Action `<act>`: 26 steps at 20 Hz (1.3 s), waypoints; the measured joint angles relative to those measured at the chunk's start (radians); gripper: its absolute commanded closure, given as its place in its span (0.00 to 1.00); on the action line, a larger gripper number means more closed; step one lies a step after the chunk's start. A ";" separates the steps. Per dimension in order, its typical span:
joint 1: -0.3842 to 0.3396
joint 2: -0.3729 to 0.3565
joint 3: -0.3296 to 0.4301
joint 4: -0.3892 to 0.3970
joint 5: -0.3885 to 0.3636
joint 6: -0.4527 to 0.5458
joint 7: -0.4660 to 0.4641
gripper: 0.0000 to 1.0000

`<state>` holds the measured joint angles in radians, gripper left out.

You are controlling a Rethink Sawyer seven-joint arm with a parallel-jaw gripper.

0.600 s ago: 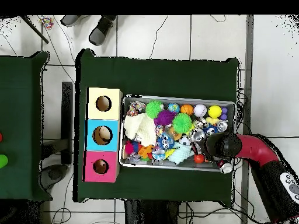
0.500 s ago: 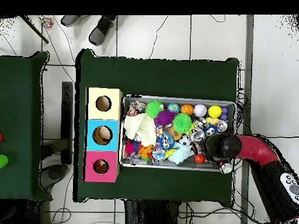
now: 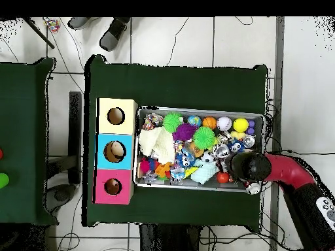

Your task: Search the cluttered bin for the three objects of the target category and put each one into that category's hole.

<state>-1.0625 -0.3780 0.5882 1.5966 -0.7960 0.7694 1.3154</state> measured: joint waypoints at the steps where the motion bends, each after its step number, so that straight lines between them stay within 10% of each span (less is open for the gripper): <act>1: 0.003 0.001 -0.001 -0.003 0.001 0.000 0.000 0.00; 26: 0.229 0.020 -0.119 -0.159 0.047 0.051 0.000 0.00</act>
<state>-0.8336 -0.3576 0.4688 1.4371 -0.7486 0.8208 1.3156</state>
